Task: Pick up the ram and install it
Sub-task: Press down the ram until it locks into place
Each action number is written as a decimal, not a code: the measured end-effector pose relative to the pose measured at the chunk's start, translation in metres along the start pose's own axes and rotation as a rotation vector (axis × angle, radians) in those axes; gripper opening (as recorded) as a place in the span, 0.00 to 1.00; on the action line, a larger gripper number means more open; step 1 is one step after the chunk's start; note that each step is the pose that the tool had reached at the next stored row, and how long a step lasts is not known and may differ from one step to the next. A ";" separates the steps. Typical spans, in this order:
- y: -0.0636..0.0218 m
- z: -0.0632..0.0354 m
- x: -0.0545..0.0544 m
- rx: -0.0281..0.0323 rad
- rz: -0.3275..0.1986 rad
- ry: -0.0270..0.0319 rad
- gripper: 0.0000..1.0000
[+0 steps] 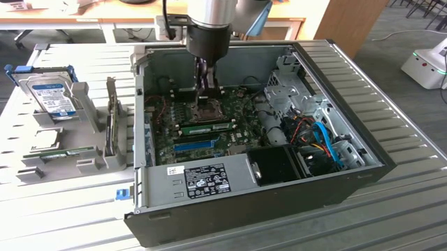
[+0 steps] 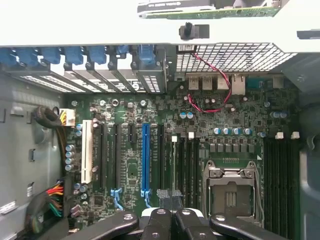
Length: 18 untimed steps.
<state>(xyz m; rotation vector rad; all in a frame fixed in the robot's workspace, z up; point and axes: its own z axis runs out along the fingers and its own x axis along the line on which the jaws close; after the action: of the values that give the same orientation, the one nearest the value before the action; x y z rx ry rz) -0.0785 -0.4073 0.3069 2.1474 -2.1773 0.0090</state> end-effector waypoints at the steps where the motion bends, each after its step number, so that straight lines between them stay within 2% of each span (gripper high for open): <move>1: 0.0001 -0.0016 0.000 0.0001 0.000 0.0011 0.10; 7: 0.0004 -0.0082 0.000 0.0002 0.000 0.0071 0.10; 14: -0.0004 -0.0084 0.000 0.0000 0.001 0.0078 0.10; 18: -0.0071 -0.0087 0.000 0.0001 0.001 0.0075 0.10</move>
<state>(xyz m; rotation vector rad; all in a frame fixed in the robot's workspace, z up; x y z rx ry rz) -0.0709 -0.4071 0.3152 2.1433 -2.1739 0.0172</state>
